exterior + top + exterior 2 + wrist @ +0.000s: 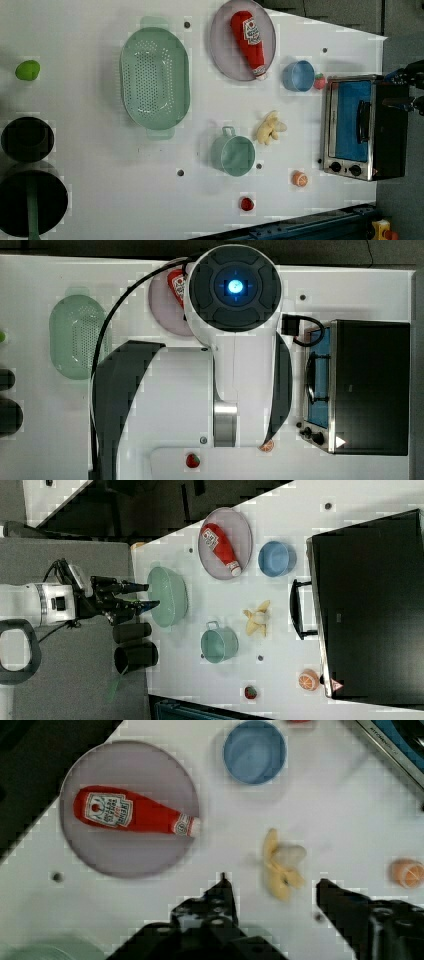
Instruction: Pick banana from table and place on oven.
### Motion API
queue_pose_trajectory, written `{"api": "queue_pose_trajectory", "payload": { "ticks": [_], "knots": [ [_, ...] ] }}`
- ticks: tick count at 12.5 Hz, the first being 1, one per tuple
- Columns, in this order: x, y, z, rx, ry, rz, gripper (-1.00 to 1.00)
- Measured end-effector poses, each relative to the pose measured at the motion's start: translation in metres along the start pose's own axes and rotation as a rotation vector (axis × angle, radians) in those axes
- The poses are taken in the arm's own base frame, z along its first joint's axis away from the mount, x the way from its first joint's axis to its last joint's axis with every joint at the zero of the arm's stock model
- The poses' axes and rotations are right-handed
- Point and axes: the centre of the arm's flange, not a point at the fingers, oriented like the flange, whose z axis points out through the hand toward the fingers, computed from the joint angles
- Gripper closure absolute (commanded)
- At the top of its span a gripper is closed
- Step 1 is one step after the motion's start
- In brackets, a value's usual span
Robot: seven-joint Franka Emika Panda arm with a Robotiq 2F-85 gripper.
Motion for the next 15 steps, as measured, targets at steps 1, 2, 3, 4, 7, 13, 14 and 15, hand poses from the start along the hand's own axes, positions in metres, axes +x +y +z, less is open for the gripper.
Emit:
{"api": "queue_pose_trajectory", "payload": {
  "ticks": [1, 2, 3, 4, 7, 13, 14, 15],
  "knots": [
    [-0.028, 0.034, 0.009, -0.083, -0.07, 0.005, -0.59],
    [-0.055, 0.067, 0.002, -0.121, -0.104, 0.011, -0.8],
    [-0.072, 0.092, -0.018, -0.089, -0.08, 0.019, -1.0],
    [-0.083, 0.11, -0.046, -0.028, -0.036, 0.03, -1.0],
    [-0.096, 0.135, -0.126, 0.13, 0.112, 0.043, -1.0],
    [-0.036, 0.073, 0.0, 0.04, 0.011, 0.053, -1.0],
    [-0.029, 0.06, 0.051, -0.027, -0.04, 0.046, -1.0],
    [-0.024, 0.052, 0.103, -0.082, -0.097, 0.05, -1.0]
  ]
}}
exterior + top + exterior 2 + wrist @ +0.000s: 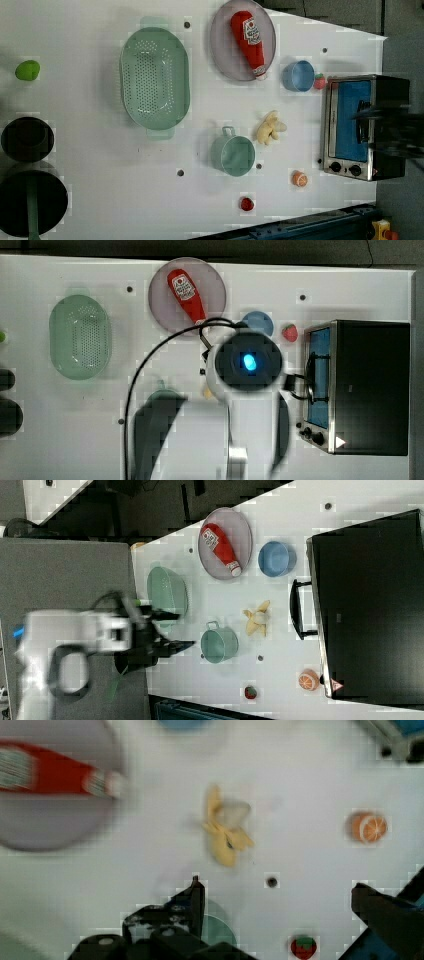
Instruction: Pick banana from table and place on oven.
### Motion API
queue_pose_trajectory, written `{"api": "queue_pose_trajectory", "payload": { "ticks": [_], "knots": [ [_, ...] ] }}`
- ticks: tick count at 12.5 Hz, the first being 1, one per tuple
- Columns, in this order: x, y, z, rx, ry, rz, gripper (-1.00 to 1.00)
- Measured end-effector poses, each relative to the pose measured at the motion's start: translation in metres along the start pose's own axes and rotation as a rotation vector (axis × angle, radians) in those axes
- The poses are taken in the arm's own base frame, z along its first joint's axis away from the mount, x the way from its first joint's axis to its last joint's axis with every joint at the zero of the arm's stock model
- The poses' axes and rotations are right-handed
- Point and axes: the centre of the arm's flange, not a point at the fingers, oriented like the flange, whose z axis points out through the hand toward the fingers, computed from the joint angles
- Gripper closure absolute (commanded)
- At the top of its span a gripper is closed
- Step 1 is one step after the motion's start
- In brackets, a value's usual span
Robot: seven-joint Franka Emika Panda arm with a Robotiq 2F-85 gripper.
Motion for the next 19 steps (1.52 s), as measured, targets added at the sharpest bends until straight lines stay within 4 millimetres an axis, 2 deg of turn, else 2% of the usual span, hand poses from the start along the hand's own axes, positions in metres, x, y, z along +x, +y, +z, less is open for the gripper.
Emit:
{"api": "queue_pose_trajectory", "payload": {
  "ticks": [1, 3, 4, 6, 12, 15, 18, 19],
  "knots": [
    [0.005, -0.009, 0.044, -0.044, -0.044, 0.0, -1.0],
    [0.013, -0.019, 0.109, -0.116, -0.068, -0.014, -1.0],
    [0.015, -0.021, 0.136, -0.119, -0.081, -0.009, -1.0],
    [0.017, -0.019, 0.17, -0.083, -0.067, 0.006, -1.0],
    [0.031, -0.029, 0.188, 0.094, 0.094, 0.002, -1.0],
    [0.025, -0.015, 0.218, 0.07, 0.081, 0.005, -1.0],
    [0.023, -0.011, 0.256, 0.063, 0.063, 0.017, -1.0],
    [0.02, -0.013, 0.27, 0.054, 0.061, 0.004, -0.92]
  ]
}}
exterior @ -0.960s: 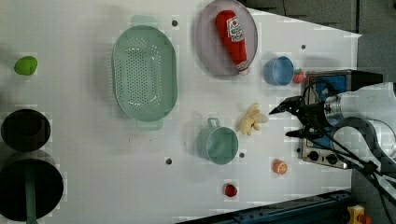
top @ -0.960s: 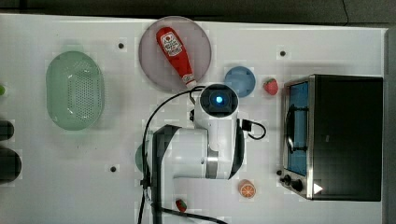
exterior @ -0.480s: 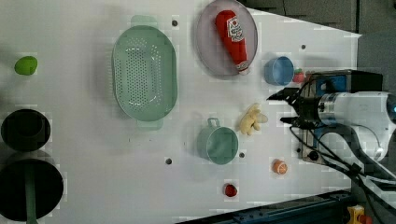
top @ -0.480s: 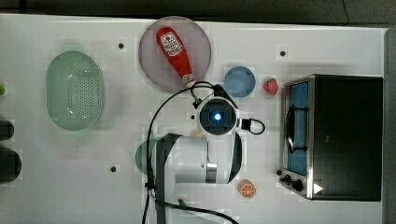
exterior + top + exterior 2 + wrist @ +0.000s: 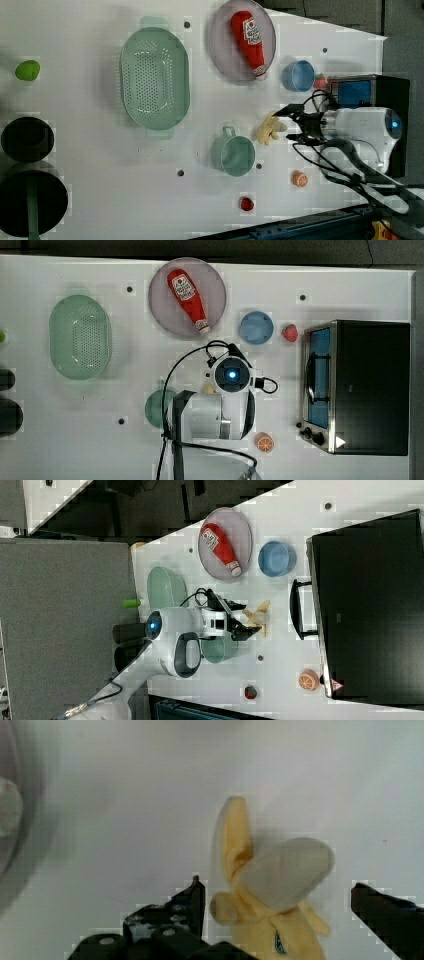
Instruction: Pick banana from table and place on oven.
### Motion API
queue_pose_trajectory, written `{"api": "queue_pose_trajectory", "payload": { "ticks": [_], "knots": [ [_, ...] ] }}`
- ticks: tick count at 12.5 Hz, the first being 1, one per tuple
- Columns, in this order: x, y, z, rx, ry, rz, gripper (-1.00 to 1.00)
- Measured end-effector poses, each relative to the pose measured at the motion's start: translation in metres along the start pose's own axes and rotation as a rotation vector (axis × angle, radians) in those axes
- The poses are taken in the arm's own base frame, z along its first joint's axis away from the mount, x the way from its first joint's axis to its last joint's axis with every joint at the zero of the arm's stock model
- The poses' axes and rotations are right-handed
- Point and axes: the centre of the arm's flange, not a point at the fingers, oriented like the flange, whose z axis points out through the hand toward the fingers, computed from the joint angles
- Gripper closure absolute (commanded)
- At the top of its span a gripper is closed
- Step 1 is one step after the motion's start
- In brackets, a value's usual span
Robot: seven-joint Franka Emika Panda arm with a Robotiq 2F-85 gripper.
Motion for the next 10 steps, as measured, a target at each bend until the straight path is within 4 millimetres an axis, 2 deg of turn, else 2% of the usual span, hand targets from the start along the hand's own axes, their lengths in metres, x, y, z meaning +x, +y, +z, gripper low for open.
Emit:
{"api": "queue_pose_trajectory", "payload": {
  "ticks": [3, 6, 7, 10],
  "knots": [
    [-0.011, 0.001, 0.024, -0.02, -0.025, -0.002, -0.17],
    [-0.014, 0.007, 0.024, -0.014, -0.024, 0.01, 0.51],
    [-0.015, 0.006, 0.024, -0.013, -0.018, -0.002, 0.62],
    [-0.014, 0.008, 0.022, -0.024, -0.016, -0.022, 0.62]
  ]
}}
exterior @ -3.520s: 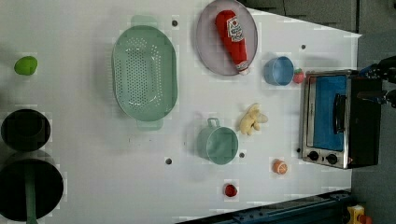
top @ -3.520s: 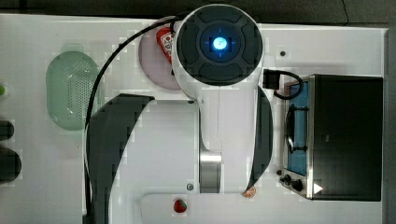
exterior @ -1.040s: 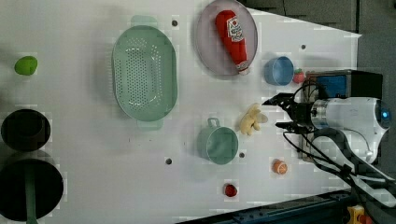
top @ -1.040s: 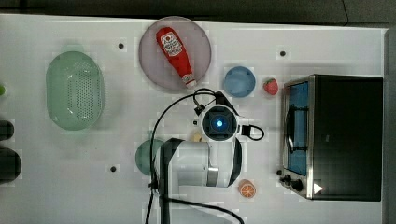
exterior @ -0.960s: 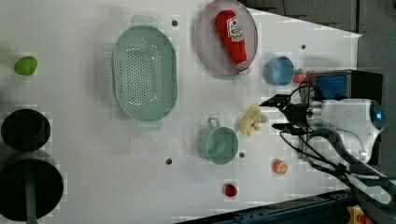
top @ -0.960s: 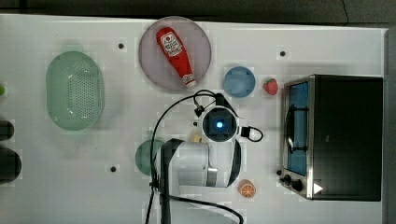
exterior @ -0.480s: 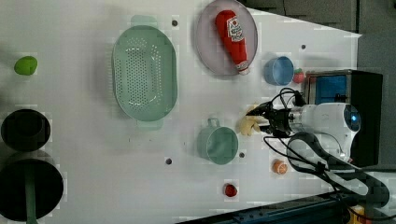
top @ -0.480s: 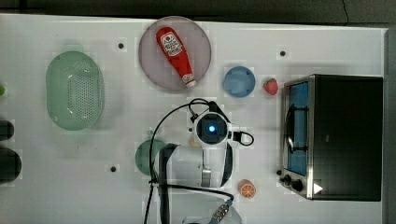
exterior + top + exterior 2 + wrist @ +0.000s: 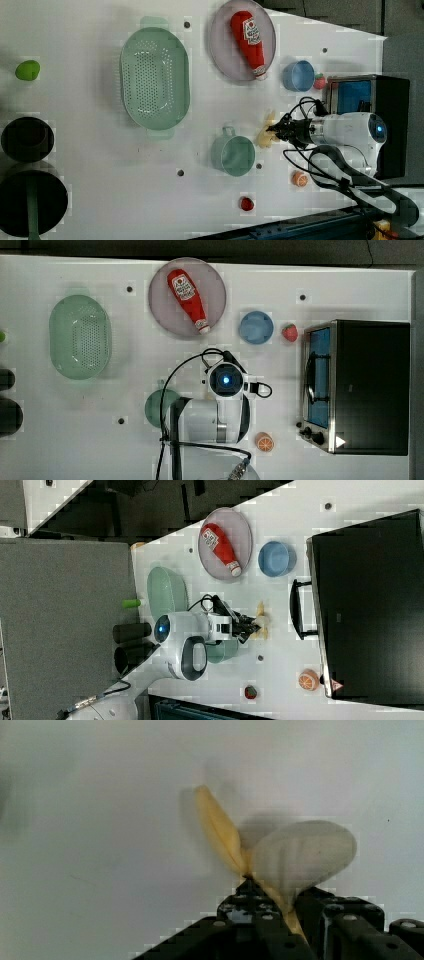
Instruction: Pick banana from table and place on oven.
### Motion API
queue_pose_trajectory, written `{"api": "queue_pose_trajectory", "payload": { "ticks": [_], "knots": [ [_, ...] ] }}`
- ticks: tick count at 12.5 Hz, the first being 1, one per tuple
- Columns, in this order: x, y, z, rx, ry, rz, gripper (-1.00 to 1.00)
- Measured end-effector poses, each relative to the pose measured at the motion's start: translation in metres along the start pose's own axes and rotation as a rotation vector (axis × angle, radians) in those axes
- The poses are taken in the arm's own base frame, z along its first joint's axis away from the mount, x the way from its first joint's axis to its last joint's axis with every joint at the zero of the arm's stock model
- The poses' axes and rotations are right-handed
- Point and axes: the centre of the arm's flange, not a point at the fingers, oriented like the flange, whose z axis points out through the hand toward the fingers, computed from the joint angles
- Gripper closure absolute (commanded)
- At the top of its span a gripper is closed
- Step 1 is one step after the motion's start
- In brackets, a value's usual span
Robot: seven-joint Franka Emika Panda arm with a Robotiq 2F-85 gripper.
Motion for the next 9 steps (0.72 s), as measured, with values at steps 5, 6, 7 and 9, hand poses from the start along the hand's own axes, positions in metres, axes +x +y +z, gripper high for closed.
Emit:
{"api": "queue_pose_trajectory", "payload": {
  "ticks": [5, 6, 7, 9],
  "knots": [
    [0.006, 0.004, -0.054, -0.019, -0.018, 0.021, 0.62],
    [0.004, 0.006, -0.088, -0.021, -0.023, 0.023, 0.62],
    [0.003, 0.008, -0.131, -0.019, -0.03, 0.031, 0.62],
    [0.003, 0.009, -0.235, 0.029, 0.003, 0.03, 0.62]
  ]
}}
